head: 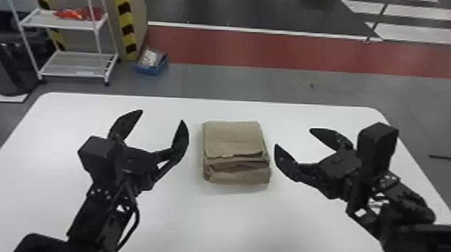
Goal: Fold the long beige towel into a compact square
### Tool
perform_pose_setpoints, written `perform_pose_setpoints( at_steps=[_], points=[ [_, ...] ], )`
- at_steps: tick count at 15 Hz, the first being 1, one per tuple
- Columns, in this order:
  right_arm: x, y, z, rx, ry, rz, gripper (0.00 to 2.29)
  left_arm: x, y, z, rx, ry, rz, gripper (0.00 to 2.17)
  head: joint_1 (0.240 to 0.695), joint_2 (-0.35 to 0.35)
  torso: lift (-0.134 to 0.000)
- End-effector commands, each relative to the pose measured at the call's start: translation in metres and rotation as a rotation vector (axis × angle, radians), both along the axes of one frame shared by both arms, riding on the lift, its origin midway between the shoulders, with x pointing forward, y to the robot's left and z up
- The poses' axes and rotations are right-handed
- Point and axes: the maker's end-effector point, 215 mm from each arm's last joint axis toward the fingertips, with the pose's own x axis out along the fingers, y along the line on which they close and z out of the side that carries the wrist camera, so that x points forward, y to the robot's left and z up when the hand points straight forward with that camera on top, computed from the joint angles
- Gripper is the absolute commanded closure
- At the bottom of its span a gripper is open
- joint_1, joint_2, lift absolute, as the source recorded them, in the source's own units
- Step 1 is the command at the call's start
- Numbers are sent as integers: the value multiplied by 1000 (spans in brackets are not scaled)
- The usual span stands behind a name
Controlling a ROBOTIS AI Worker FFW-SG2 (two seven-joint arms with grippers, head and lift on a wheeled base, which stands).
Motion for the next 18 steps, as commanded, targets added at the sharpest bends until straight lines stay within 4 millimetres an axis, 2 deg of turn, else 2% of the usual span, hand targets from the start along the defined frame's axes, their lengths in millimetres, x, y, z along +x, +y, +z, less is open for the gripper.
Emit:
perform_pose_setpoints(
  at_steps=[1, 4, 6, 8, 10, 11, 14, 18],
  points=[
    [-14, 11, 10, 62, -69, 10, 63, -13, 17, 5, -1, -4, 35, 134, 695, -80, -118],
    [-30, 9, 19, 83, -154, -3, 63, -29, 50, 3, -18, -29, 99, 134, 695, -41, -118],
    [-39, -2, 18, 103, -170, -40, 63, -40, 63, 3, -20, -54, 121, 130, 695, -23, -118],
    [-46, -9, 21, 102, -202, -71, 63, -45, 83, -6, -13, -36, 155, 130, 695, -16, -118],
    [-52, -19, 15, 121, -207, -111, 66, -51, 113, -14, -15, -16, 203, 130, 695, -1, -118],
    [-54, -22, 10, 131, -198, -133, 66, -53, 121, -17, -12, -10, 217, 130, 695, 9, -118],
    [-59, -27, 3, 140, -190, -200, 80, -60, 137, -25, -15, 9, 240, 130, 695, 31, -118],
    [-61, -33, 3, 158, -184, -251, 90, -61, 133, -20, -15, 1, 229, 130, 695, 40, -118]
  ],
)
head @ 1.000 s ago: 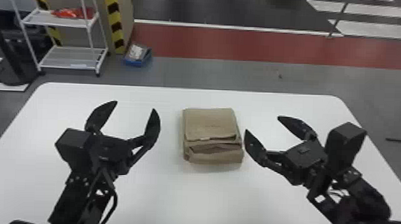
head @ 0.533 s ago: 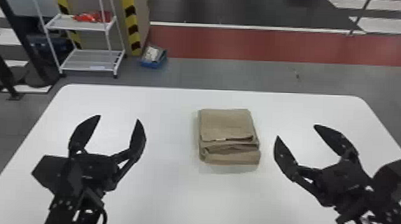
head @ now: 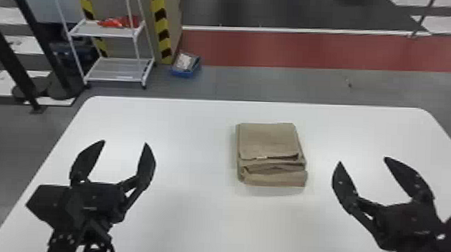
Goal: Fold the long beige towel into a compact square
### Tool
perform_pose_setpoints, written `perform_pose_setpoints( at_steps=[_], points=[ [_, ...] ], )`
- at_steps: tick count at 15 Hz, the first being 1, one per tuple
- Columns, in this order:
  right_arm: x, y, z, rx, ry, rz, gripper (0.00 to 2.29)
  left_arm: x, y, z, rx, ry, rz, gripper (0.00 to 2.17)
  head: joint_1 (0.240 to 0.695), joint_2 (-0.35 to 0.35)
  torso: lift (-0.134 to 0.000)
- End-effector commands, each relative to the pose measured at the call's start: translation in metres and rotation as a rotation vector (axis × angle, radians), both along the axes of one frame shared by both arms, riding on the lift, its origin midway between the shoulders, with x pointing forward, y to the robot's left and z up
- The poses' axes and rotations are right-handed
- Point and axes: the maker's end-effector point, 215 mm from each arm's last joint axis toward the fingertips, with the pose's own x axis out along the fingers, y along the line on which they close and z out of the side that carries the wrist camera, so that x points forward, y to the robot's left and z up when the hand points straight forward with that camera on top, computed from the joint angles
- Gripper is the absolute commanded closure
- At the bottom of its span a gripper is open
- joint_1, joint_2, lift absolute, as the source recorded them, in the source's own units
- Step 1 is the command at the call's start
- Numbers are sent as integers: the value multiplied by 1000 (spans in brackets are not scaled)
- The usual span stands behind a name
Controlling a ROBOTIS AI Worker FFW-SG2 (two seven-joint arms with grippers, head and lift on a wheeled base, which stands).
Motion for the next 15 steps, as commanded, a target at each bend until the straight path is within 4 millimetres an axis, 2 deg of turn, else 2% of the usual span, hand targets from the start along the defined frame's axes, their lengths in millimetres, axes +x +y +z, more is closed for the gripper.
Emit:
perform_pose_setpoints(
  at_steps=[1, 15],
  points=[
    [-1, 0, 0, 4, 3, 2, 90, 0, -1, 0, 6, 1, 0, 130, 695, 40, -118],
    [-5, 1, 4, -14, -17, 8, 90, -3, -9, 0, 18, -3, -9, 130, 695, 27, -118]
  ],
)
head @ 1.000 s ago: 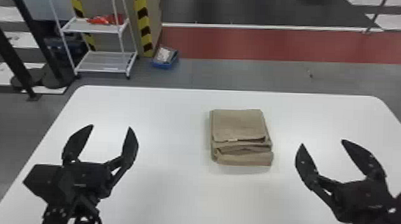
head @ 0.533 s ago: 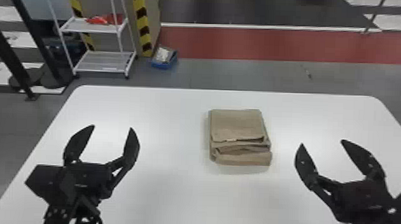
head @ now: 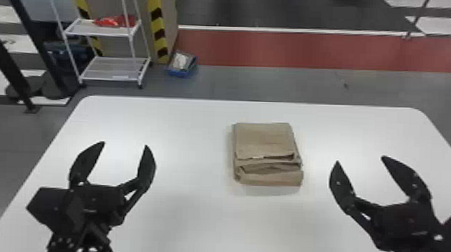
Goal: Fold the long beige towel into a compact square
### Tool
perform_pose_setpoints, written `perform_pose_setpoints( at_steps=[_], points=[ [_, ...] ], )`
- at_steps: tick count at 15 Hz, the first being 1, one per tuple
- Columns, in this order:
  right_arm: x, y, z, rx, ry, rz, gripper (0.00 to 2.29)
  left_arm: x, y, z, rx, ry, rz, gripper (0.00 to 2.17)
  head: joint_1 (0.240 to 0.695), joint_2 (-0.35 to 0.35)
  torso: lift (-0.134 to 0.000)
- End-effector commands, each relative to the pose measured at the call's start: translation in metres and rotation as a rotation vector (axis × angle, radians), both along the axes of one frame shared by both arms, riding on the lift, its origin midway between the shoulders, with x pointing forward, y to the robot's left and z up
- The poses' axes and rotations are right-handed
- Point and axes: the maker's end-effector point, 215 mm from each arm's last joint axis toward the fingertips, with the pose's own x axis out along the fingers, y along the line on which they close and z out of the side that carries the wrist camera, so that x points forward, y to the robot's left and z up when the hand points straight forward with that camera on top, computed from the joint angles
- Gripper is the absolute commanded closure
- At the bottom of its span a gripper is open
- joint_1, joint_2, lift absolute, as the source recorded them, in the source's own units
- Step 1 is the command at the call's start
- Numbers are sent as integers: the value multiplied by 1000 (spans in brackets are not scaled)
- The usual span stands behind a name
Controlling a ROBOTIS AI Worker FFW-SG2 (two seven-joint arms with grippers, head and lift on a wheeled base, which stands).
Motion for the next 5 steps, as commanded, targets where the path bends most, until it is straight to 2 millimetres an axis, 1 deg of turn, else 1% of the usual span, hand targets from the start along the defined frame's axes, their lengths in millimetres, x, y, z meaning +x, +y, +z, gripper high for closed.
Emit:
perform_pose_setpoints(
  at_steps=[1, 5],
  points=[
    [-1, 2, 1, -3, -3, 4, 90, -1, 0, 3, 1, -12, 1, 130, 695, 28, -118],
    [-2, 3, -1, -6, 4, 8, 90, -2, 1, 1, 1, -6, 3, 130, 695, 32, -118]
  ],
)
